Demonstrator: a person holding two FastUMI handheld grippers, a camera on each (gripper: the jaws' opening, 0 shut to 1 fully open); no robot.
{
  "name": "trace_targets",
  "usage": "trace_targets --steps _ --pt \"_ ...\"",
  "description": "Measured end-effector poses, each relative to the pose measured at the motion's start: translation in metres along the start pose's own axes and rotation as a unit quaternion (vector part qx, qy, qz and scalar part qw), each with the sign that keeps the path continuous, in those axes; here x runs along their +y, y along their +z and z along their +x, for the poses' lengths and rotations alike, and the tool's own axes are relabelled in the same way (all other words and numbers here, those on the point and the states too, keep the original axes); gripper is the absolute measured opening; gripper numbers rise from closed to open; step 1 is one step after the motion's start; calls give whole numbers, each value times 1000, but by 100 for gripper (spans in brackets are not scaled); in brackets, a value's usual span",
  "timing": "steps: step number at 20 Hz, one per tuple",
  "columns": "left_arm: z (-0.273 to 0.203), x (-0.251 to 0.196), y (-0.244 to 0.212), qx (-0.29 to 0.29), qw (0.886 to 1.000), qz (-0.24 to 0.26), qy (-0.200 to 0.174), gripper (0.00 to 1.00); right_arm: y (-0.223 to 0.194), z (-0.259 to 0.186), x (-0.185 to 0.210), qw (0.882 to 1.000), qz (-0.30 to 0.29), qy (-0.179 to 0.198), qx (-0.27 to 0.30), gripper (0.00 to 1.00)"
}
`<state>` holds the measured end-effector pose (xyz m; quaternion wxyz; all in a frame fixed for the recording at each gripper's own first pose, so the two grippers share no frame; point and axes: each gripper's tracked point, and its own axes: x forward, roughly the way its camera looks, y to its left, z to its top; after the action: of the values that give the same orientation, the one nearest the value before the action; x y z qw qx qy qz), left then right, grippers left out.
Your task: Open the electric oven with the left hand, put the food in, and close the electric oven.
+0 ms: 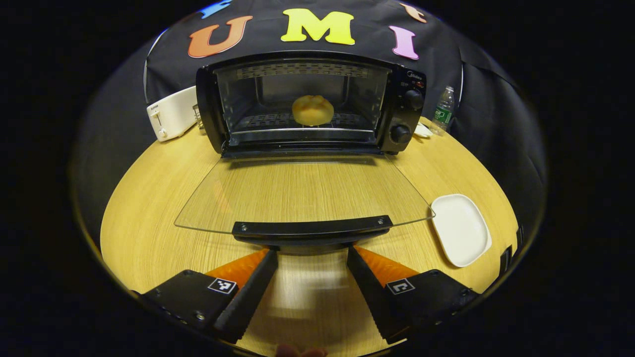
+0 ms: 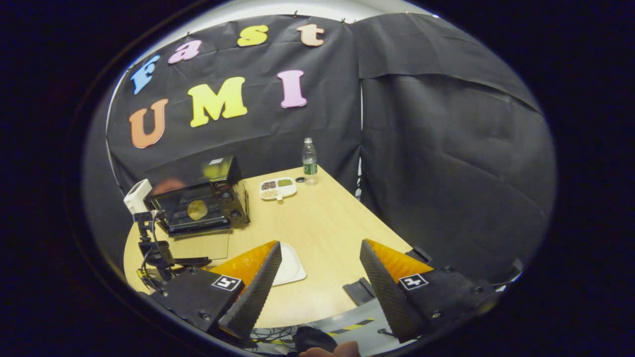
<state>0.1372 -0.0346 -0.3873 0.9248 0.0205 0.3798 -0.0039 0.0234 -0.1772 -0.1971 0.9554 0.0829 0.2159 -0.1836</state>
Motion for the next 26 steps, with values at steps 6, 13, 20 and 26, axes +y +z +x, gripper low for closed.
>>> trace_targets --steps 6,13,20,26 --pt "-34 4 73 -76 997 21 -11 94 19 0 16 1000 15 12 -23 97" --pt "-78 -6 203 -207 977 35 -34 94 52 -11 36 997 -3 30 -70 97" --pt "-169 -5 263 -294 955 20 -44 94 96 -28 63 990 -8 63 -126 97" --pt "-250 24 267 -338 941 0 -19 93 124 -55 103 978 -39 111 -171 97"
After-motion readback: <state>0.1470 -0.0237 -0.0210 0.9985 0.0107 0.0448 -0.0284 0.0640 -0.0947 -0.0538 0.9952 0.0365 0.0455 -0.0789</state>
